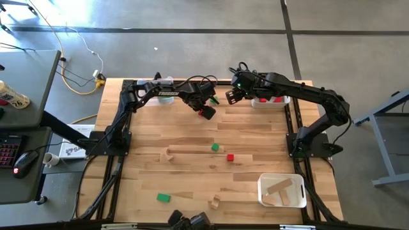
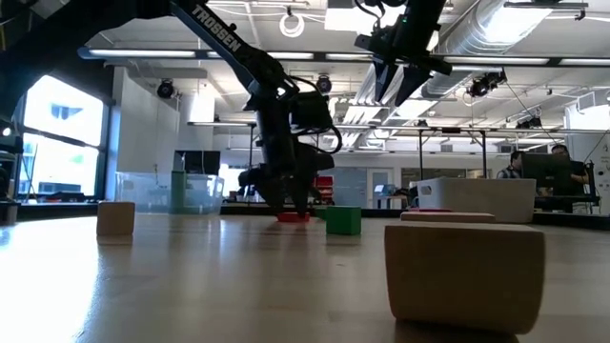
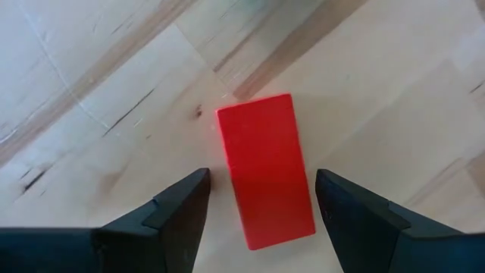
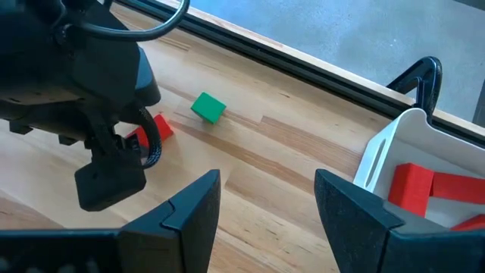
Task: Sort & place blocks by color
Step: Put the red block into the gray bin
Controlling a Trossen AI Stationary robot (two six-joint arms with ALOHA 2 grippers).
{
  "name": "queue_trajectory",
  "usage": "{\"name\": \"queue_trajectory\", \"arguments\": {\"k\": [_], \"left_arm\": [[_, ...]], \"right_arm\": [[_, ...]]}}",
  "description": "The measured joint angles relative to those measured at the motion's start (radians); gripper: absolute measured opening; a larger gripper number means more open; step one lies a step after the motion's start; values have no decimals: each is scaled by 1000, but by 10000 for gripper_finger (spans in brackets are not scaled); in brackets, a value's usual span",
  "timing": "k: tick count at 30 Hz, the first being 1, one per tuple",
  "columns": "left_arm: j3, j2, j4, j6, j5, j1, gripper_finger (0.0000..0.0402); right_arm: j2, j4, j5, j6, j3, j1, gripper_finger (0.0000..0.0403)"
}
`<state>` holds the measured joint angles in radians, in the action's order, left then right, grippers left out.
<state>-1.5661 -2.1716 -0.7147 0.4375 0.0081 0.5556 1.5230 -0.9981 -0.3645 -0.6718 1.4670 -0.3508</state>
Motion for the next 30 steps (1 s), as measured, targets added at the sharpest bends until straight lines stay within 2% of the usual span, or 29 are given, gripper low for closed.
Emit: {"name": "queue_trajectory", "arguments": {"k": [5,11,15,23,30], "left_arm": [[0,-1,-8,-72,4,0,193],[-3,0,-59,-206,8,1,97],[-2,0,-73,-270,43,6,96],[2,5,-117,-288,313,45,96],[3,66,-169,-349,394,47,96]], "right_arm": [[0,0,0,9,0,0,201],[0,0,0,19,0,0,201],[0,0,1,19,0,0,201],[0,0,81,27,0,5,201],[0,8,88,59,0,48,201]]}}
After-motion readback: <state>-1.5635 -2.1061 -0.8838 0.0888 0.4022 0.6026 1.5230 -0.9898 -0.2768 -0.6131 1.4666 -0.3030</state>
